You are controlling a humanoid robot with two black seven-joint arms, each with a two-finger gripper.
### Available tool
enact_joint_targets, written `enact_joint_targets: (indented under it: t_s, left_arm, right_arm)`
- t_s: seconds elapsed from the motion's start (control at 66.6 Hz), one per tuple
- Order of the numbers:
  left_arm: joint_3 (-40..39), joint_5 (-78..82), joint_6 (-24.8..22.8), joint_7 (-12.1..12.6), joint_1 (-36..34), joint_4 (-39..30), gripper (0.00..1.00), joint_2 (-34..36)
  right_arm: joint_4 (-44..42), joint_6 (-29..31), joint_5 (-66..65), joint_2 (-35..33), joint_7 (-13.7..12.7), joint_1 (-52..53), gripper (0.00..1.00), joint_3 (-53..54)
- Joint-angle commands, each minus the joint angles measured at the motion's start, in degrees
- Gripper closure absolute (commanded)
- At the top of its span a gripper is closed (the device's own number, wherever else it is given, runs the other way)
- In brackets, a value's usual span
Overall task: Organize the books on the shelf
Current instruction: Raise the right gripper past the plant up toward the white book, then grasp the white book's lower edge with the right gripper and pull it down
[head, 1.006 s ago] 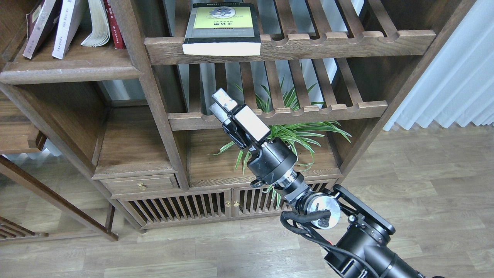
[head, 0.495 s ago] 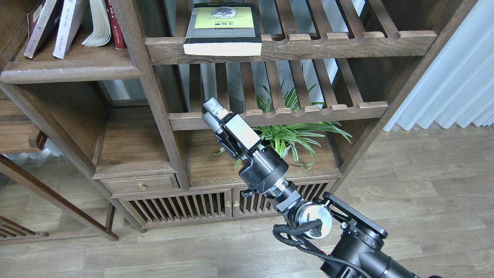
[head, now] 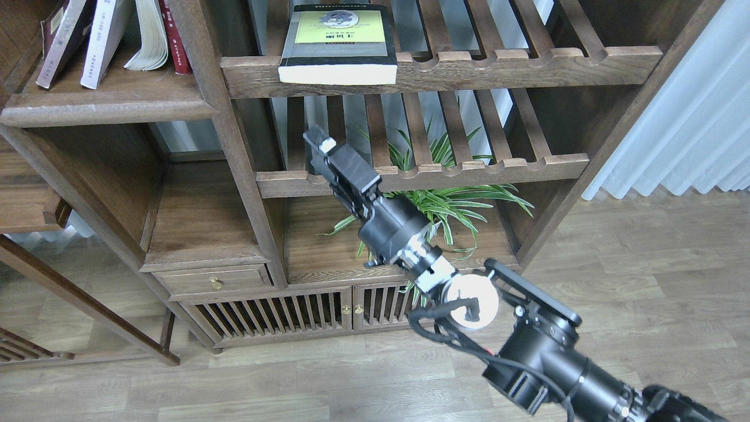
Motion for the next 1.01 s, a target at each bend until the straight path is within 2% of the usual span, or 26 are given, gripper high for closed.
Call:
enact_joint_targets:
  t_s: [0.0,0.36,0.465,0.631,0.691,0.736,0.781,0.796,0.841,0.901,0.916,0.946,0.991]
  left_arm:
    - [0.0,-0.1,0.0,0.0,-0.3,0.0,0.33,0.0]
    - [-0.1,0.0,0.0,0.1,-2.6,0.6,0.33,0.0]
    - [-0.1,0.0,0.0,0.0,-2.6,0.6,0.33,0.0]
    - [-0.1,-0.1,0.0,0.0,-2.8,1.2,0.33,0.0]
    - [-0.1,-0.1,0.0,0.0,-3.3,1.5,0.33,0.0]
    - [-0.1,-0.1,0.0,0.0,-3.4,1.6,0.33,0.0]
    - [-0.2,-0.1,0.0,0.0,-3.5,1.7,0.33,0.0]
    - [-0.2,-0.1,0.0,0.0,-3.6,1.7,0.33,0.0]
    - [-0.2,-0.1,0.0,0.0,-3.7,1.8,0.33,0.0]
    - [-0.3,-0.1,0.0,0.0,-3.8,1.9,0.33,0.0]
    - [-0.3,-0.1,0.0,0.0,-3.8,1.9,0.33,0.0]
    - [-0.3,-0.1,0.0,0.0,-3.8,1.9,0.33,0.0]
    - [-0.3,-0.1,0.0,0.0,-3.8,1.9,0.33,0.0]
  right_arm:
    - [-1.7,-0.2,2.0,0.0,0.4,2.4,0.15,0.0]
    - [-6.3,-0.4,4.3,0.0,0.4,6.8,0.15,0.2]
    - [-8.3,-0.4,7.3,0.0,1.3,7.7,0.15,2.0]
    - [-9.1,-3.2,8.0,0.0,1.4,7.9,0.17,3.9]
    - [-9.1,-4.1,8.0,0.0,1.9,8.0,0.23,4.3]
    - [-9.0,-3.6,8.2,0.0,2.9,8.0,0.37,4.4]
    - [-8.9,-3.4,8.2,0.0,4.0,8.0,0.45,4.4]
    - [-8.8,-3.3,8.3,0.0,5.2,8.0,0.50,4.4]
    - [-8.7,-3.0,8.4,0.0,6.3,8.0,0.56,4.5]
    - [-8.6,-2.4,8.5,0.0,6.5,8.0,0.64,4.6]
    - [-8.5,-1.8,8.5,0.0,6.6,8.0,0.69,4.6]
    - [-8.5,-1.3,8.5,0.0,6.7,7.9,0.73,4.6]
    - [-8.3,0.9,8.5,0.0,6.7,7.7,0.87,4.5]
